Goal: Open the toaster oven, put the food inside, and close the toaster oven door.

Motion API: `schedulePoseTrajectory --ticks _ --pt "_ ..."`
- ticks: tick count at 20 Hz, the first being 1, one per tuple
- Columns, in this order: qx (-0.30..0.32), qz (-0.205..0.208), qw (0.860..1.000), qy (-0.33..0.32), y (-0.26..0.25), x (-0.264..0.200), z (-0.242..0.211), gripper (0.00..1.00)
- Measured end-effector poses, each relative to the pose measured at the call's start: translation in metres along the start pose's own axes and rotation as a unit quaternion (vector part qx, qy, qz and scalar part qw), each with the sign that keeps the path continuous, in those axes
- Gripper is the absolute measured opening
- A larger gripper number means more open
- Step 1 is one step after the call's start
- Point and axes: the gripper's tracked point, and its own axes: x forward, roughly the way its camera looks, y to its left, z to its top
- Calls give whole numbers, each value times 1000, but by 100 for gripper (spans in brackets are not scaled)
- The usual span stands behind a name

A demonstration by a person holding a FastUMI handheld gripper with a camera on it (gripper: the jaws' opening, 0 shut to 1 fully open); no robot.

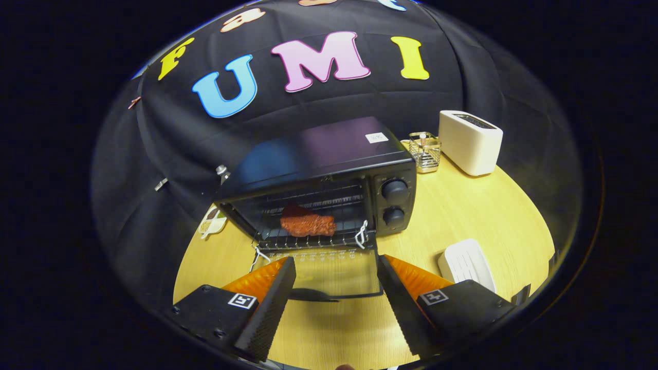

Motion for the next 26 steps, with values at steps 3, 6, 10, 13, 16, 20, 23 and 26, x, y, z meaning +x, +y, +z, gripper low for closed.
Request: schedulePoseTrajectory --ticks 3,6,10,13,16,20,23,26 --pt "-1 9 999 39 15 -1 -31 98" --pt "-18 4 996 86 21 4 -62 99" --pt "-21 -4 989 144 28 12 -103 99" --pt "-22 -16 985 168 31 25 -122 99" --pt "-21 -35 983 180 33 39 -133 99" --pt "-24 -62 978 196 32 57 -150 99" --pt "-24 -88 978 187 33 74 -147 99" --pt "-41 -116 975 183 28 80 -145 97"
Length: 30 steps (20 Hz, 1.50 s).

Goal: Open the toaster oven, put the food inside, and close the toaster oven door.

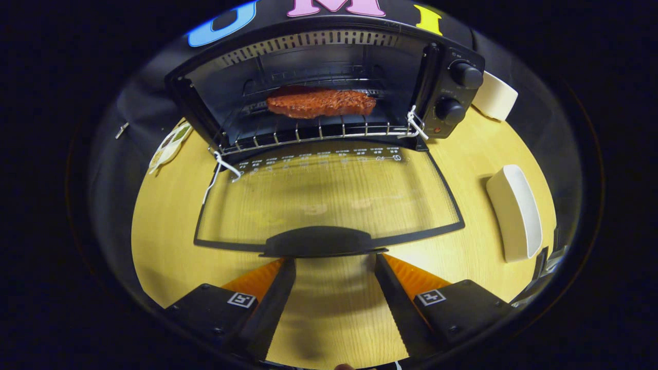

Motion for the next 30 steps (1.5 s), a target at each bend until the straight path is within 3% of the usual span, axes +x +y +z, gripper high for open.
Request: schedulePoseTrajectory --ticks 11,17,24,30 --pt "-37 34 995 -86 -2 -44 23 98" --pt "-52 52 981 -177 3 -86 63 100" --pt "-26 52 972 -226 2 -96 114 99" --pt "-46 45 963 -261 -11 -107 124 99"
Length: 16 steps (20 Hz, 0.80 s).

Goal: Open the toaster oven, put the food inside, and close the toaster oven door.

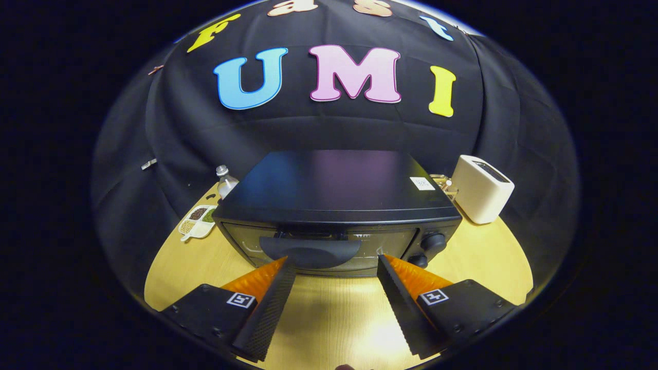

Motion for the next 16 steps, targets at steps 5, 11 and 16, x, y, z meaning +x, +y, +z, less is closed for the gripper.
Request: schedulePoseTrajectory --ticks 5,11,16 --pt "-11 9 999 -31 -3 -11 15 99" --pt "-15 1 993 -114 -22 -45 67 98" --pt "2 0 982 -188 -35 -81 119 98"
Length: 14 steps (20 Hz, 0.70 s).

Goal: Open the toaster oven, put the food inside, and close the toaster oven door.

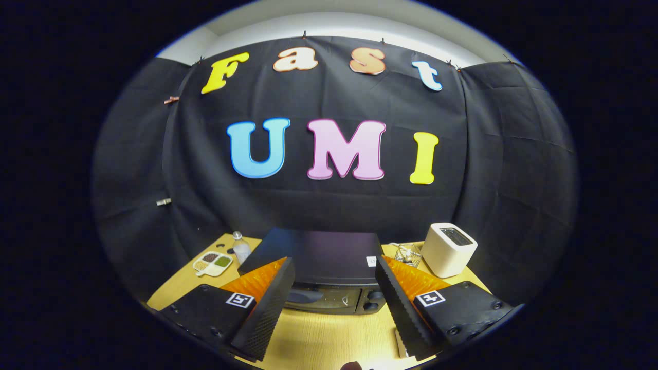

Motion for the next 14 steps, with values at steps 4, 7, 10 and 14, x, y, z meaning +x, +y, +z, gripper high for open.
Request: schedulePoseTrajectory --ticks 4,7,10,14 --pt "13 -10 999 -42 -21 -28 47 98" --pt "14 -20 997 -75 -36 -45 78 98" --pt "3 -32 995 -95 -49 -59 91 97" --pt "-2 -52 994 -98 -65 -64 95 98"
